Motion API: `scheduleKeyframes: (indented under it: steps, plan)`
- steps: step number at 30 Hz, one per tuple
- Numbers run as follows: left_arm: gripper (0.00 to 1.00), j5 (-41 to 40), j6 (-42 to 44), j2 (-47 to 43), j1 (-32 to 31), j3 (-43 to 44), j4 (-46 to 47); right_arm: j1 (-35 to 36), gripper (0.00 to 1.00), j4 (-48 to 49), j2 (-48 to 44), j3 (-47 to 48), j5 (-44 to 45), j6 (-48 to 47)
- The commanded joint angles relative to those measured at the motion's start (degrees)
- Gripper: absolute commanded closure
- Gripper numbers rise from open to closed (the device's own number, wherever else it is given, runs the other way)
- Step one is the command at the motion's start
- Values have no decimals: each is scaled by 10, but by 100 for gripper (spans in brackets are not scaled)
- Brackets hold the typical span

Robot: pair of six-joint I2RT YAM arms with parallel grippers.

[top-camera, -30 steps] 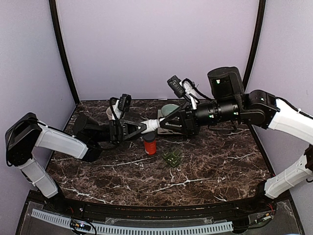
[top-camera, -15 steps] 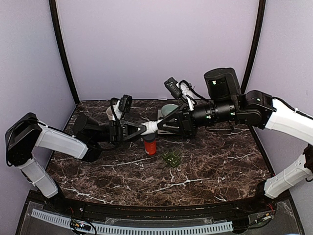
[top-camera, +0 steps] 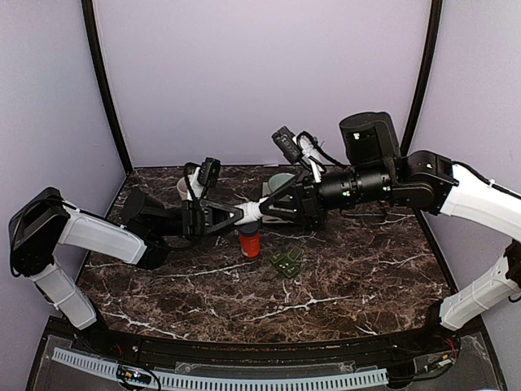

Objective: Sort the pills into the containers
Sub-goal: Close the lid of the pill bottle on the pill bottle.

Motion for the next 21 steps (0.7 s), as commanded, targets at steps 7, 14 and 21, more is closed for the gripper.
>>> scheduleKeyframes:
  steps: [7,14,21]
  plan:
    - [100,3,-2,-14,3,15,81,5,100,33,5,-2,-7,6]
    - [100,1,0,-22,2,12,81,5,100,36,7,-8,-7,9]
    - [100,-1,3,-28,2,12,81,5,100,35,8,-12,-6,12]
